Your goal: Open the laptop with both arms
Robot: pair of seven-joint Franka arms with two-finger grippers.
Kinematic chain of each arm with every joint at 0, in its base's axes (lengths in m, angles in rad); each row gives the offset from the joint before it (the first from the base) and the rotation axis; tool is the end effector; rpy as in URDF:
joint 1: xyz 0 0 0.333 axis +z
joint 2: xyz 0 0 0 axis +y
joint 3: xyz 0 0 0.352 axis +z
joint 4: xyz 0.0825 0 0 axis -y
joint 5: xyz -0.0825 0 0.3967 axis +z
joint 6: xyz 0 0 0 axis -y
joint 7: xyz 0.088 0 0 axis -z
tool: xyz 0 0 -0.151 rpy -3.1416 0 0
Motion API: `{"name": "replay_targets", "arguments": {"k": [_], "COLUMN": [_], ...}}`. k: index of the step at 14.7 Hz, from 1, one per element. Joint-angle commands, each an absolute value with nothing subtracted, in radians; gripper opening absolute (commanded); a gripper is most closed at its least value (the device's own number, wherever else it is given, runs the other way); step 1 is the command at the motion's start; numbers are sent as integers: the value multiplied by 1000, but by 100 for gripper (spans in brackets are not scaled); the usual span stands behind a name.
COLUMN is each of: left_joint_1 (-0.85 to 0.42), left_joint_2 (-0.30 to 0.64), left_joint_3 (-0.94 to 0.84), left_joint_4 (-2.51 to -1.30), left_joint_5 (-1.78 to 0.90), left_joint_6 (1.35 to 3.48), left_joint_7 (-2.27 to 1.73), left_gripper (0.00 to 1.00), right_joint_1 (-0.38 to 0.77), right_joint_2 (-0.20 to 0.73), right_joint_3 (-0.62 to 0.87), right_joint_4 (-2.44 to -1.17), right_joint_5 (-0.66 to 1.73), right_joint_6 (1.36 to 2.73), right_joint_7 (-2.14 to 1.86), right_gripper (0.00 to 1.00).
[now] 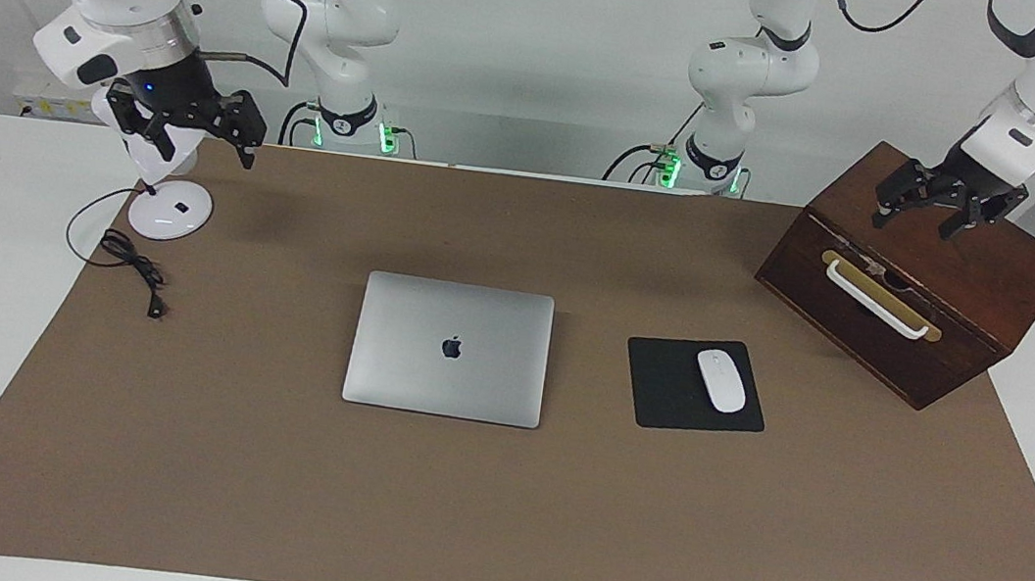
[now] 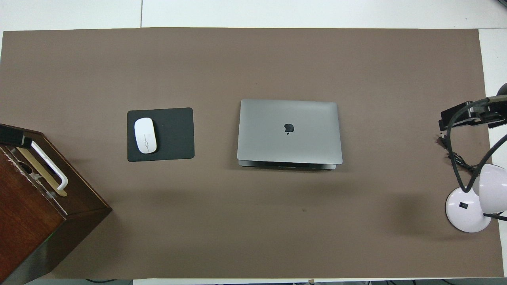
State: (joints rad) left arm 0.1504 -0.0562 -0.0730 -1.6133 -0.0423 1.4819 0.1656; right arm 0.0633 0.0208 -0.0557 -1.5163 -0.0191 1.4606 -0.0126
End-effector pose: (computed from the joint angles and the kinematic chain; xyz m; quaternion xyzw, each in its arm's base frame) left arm 0.5336 0.0336 0.6199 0.9981 -0.0450 -0.0351 0.0235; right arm 0.5597 0.0015 0.6218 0.9992 0.0094 -0.0382 0.0100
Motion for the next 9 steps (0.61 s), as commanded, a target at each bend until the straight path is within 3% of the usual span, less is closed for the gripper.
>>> {"name": "replay_targets", "arguments": {"k": [1, 9], "left_joint_1": [158, 156], "left_joint_2": [-41, -57], "left_joint_3": [-83, -81], "left_joint_4": [-1580, -1589], "left_joint_5": [-18, -18], "left_joint_6": [1457, 1457], "left_joint_7": [152, 153], "left_gripper": [100, 100], "right_joint_1": [64, 64], "right_joint_2": [23, 17], "right_joint_3": [-57, -32], "right_joint_4": [-1508, -1519], "right_joint_5": [-20, -17], "right_joint_6": [1468, 1473], "right_joint_7": [-28, -32], "right_gripper": [100, 100]}}
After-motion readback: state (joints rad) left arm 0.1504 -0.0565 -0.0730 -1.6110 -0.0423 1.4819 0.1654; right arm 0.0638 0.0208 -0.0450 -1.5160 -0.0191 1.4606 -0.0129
